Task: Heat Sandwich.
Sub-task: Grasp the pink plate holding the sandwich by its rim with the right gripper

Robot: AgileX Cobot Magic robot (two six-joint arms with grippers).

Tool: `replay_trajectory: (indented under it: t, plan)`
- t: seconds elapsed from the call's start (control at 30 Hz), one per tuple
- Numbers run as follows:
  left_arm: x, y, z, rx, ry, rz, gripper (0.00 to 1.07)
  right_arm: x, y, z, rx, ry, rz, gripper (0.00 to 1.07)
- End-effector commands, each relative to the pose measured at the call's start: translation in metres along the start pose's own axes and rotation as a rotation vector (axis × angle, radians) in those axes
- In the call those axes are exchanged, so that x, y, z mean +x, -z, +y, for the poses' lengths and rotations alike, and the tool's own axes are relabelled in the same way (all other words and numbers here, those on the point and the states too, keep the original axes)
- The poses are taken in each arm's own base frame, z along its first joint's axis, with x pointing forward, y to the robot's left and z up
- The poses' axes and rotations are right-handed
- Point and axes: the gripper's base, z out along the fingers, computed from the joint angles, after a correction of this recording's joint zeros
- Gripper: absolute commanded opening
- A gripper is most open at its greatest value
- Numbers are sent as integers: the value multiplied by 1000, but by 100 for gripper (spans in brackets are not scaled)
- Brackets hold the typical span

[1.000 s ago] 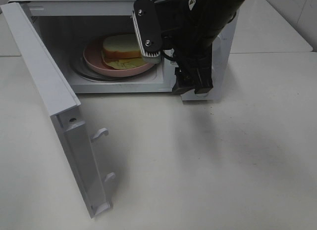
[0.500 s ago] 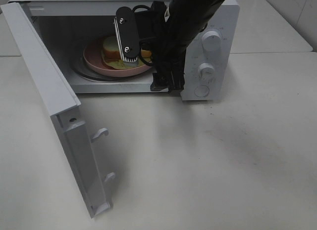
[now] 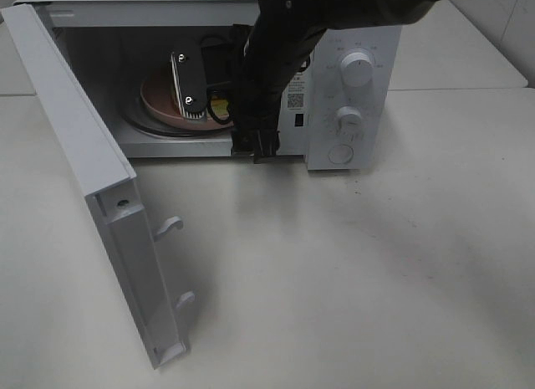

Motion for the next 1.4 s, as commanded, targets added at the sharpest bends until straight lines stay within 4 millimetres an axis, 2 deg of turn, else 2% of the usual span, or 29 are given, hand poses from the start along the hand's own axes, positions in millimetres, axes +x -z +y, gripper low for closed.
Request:
replay_trajectory:
  t: [0.03, 0.13, 0.37, 0.5, 0.77, 0.87, 0.9, 0.93, 0.97, 1.03, 1.4]
  plan:
    - [1, 3, -1, 1, 8, -39, 101, -4, -15, -6, 5, 8, 0, 82]
    - [1, 3, -1, 1, 8, -39, 101, -7, -32, -11, -7, 8, 7, 81]
    - [1, 3, -1, 1, 8, -39, 101, -6, -54, -27, -10, -23, 40, 79]
    - [1, 3, -1, 1, 8, -39, 101, -3, -60, -36, 3, -55, 47, 78]
    - [1, 3, -1, 1, 8, -39, 101, 3, -66, -37, -4, -67, 56, 74]
    - [1, 3, -1, 1, 8, -39, 101, 4, -66, -37, -9, -64, 59, 57]
    - [1, 3, -1, 1, 8, -39, 101, 4, -66, -37, -9, -64, 59, 57]
    - [1, 3, -1, 1, 8, -39, 101, 5, -65, -35, -28, -60, 70, 48]
    - [1, 3, -1, 1, 8, -39, 101, 6, -65, -33, -45, -58, 81, 27]
    - [1, 3, -1, 1, 8, -39, 101, 7, -64, -33, -52, -49, 96, 0]
    - [1, 3, -1, 1, 8, -39, 101, 6, -64, -31, -78, -70, 89, 0]
